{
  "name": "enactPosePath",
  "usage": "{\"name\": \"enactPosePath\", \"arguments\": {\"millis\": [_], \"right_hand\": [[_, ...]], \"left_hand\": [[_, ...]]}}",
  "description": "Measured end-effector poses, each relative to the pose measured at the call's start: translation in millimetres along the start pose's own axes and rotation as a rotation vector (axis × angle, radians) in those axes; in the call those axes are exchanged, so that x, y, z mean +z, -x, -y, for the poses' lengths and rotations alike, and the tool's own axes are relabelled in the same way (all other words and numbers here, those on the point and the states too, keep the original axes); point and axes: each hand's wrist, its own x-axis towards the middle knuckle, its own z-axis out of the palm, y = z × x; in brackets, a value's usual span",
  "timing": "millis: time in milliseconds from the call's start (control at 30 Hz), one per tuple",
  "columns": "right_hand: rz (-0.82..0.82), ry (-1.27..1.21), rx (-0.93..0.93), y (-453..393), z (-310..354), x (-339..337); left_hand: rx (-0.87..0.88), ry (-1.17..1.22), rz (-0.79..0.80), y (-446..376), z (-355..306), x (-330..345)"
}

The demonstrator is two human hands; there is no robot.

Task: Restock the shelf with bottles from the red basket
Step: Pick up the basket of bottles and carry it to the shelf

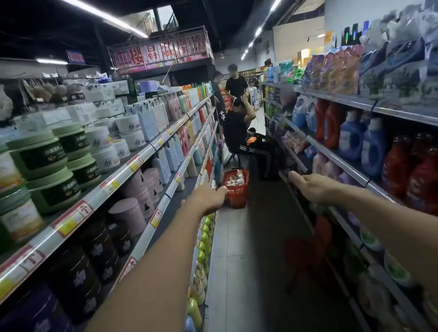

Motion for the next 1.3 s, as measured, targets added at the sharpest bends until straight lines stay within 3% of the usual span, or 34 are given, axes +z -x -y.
{"name": "enactPosePath", "arguments": {"millis": [233, 400, 667, 867, 1033, 1300], "right_hand": [[-0.128, -0.542, -0.175, -35, -51, 18], [-0.062, -0.726, -0.213, -65, -94, 40], [-0.037, -0.884, -0.188, -139, -83, 69], [-0.042, -0.870, -0.169, -237, -64, 111], [-0.086, -0.868, -0.163, -345, -29, 139], [-0.202, -0.848, -0.117, -535, 21, 147]], "left_hand": [[0.100, 0.531, -0.118, -8, -19, 46], [0.106, 0.739, -0.158, -32, -28, 83], [0.099, 0.946, -0.183, -104, -28, 121], [0.130, 1.023, -0.160, -206, -6, 124], [0.194, 1.044, -0.121, -333, 12, 102], [0.146, 1.100, -0.114, -543, 20, 65]]}}
